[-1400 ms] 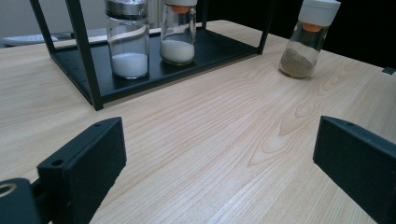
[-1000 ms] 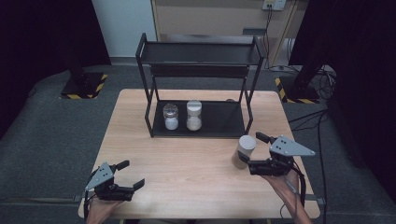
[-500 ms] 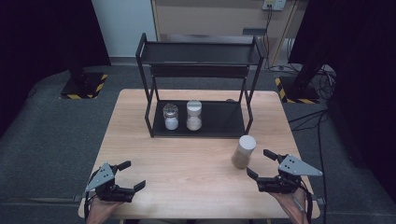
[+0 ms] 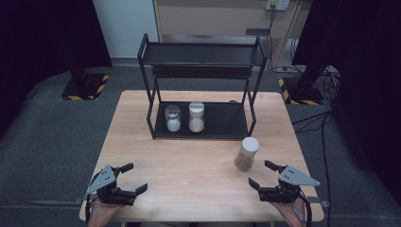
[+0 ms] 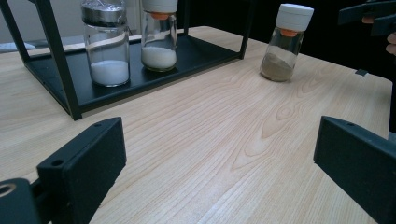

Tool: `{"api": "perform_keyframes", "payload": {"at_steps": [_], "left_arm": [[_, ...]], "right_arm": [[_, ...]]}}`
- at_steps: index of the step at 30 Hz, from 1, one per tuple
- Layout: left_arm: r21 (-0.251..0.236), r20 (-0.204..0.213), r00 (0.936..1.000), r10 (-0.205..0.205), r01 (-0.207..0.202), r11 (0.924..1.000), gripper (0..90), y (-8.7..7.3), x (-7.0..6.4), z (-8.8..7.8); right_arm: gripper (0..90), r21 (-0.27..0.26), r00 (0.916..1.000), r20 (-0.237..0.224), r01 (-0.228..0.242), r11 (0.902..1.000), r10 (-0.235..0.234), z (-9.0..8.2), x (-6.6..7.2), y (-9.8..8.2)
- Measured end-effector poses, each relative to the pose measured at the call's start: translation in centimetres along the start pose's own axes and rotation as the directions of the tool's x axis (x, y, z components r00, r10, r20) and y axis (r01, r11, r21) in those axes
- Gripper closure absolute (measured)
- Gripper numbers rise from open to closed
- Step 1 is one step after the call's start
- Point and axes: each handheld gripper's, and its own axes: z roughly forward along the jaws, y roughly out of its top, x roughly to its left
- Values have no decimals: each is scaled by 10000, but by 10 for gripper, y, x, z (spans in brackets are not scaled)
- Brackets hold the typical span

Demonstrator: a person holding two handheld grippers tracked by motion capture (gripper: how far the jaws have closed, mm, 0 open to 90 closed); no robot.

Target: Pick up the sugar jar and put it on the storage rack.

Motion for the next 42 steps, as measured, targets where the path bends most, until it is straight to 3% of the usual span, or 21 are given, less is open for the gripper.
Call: {"api": "perform_keyframes", "payload": {"at_steps": [11, 42], "left_arm": [[-43, 19, 10000, 33, -33, 10000, 11, 0, 0, 0], [-76, 26, 10000, 66, -66, 9999, 10, 0, -1, 0]], "right_arm": [[110, -64, 9999, -166, 42, 10000, -43, 0, -8, -11], [92, 5, 9999, -158, -56, 10000, 56, 1, -9, -13]]}}
